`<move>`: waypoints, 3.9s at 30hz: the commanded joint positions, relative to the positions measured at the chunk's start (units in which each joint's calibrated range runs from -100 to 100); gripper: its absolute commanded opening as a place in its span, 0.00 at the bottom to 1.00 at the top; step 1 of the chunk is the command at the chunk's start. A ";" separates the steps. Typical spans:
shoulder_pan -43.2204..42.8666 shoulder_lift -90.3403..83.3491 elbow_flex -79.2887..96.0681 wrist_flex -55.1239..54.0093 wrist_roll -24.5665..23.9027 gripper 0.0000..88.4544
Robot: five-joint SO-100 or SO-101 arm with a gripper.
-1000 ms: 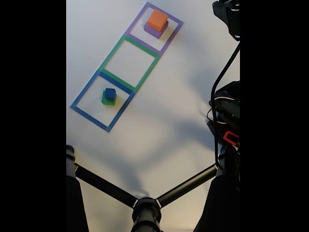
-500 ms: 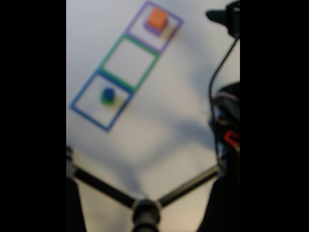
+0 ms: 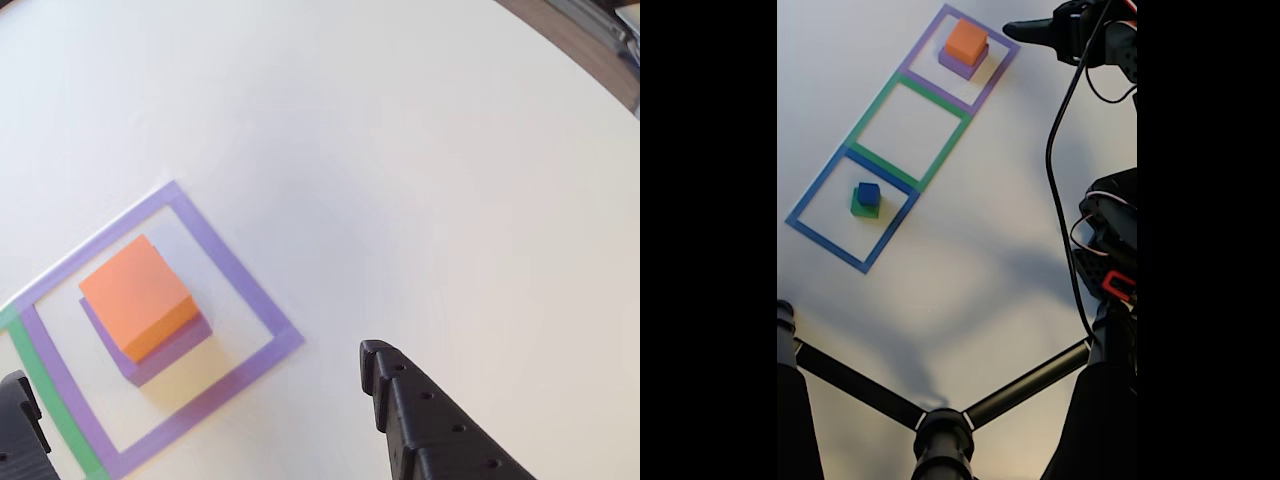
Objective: Tower of hanoi
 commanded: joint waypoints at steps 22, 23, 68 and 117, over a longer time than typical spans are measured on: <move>-3.30 24.36 33.81 -75.29 0.00 0.54; -3.68 26.53 33.81 -77.88 0.00 0.54; -11.99 77.65 13.91 -114.95 0.00 0.58; -14.66 83.34 9.00 -113.25 0.00 0.55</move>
